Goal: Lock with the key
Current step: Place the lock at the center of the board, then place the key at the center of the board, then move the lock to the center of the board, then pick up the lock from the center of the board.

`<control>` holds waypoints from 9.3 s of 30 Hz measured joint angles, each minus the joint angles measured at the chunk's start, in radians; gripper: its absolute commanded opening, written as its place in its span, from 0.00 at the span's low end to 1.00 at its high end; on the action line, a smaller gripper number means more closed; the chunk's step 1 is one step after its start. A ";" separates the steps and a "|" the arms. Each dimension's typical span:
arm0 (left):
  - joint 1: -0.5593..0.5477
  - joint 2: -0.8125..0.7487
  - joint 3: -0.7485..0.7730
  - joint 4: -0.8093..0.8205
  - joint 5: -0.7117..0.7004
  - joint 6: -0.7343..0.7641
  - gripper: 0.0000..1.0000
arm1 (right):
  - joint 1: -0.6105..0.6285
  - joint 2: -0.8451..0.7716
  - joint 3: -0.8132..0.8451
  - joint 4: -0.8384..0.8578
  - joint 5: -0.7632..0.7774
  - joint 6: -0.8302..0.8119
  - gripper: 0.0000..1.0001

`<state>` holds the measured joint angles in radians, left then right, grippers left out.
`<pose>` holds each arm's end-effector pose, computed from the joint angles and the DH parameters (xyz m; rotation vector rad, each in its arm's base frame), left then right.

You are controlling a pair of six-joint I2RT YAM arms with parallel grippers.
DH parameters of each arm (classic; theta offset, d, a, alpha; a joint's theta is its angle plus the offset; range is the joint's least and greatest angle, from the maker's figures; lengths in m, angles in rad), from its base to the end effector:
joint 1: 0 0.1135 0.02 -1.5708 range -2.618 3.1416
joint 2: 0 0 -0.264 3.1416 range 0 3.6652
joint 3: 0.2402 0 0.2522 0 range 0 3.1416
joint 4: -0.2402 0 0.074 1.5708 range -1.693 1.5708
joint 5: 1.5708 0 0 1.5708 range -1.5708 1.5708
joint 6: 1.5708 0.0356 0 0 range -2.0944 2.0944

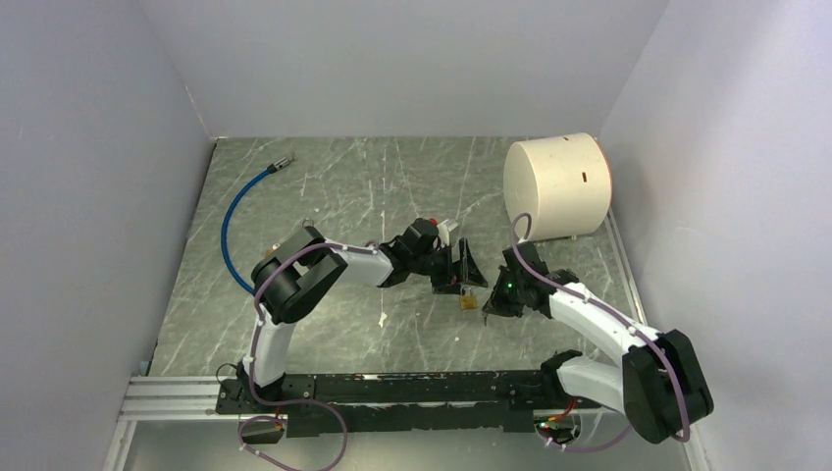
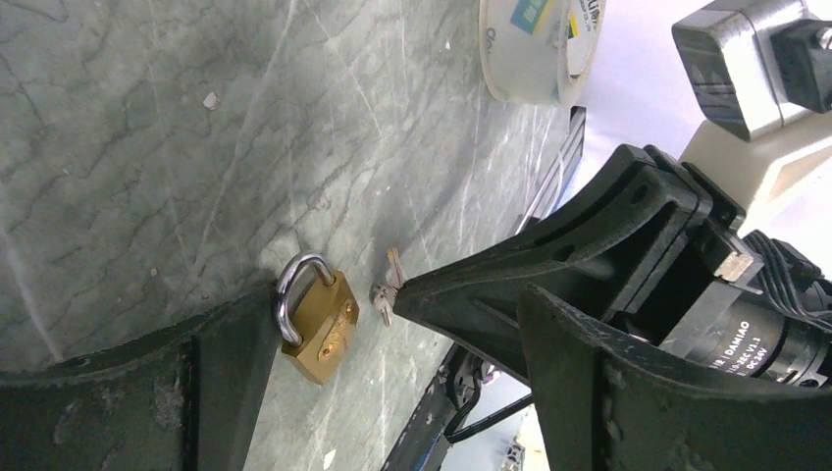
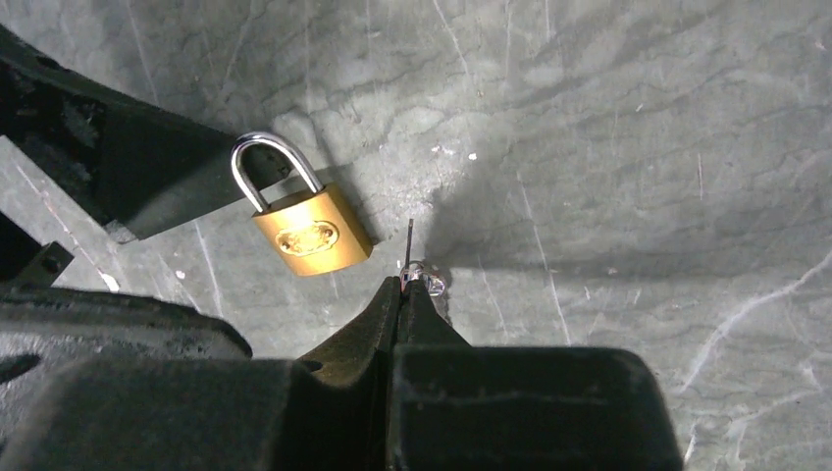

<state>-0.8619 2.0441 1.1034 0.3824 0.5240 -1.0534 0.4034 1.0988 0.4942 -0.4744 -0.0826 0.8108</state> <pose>0.2612 -0.3320 0.1304 0.1321 2.5445 -1.5317 0.1711 0.0762 0.1622 0.5271 2.6921 0.4858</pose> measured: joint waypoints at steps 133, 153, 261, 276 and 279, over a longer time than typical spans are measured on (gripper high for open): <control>0.818 -0.042 0.325 -1.036 -0.452 0.727 0.53 | -0.051 -0.253 -0.034 0.183 -0.232 0.135 0.99; 0.605 -0.233 0.055 -0.935 -0.499 0.668 0.05 | -0.056 -0.192 -0.128 0.410 -0.403 0.154 0.93; 0.826 -1.180 -0.246 -1.153 -0.353 0.666 0.90 | 0.660 0.825 0.799 -0.243 0.423 0.159 0.16; 0.826 -1.207 -0.249 -1.152 -0.344 0.667 0.91 | 0.666 0.861 0.859 -0.311 0.435 0.162 0.45; 0.826 -1.200 -0.249 -1.151 -0.337 0.668 0.90 | 0.667 0.861 0.859 -0.308 0.434 0.161 0.47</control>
<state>-0.0357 0.8440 0.8543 -0.7689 0.1867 -0.3859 1.0702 1.9602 1.3537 -0.7822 0.3511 0.9722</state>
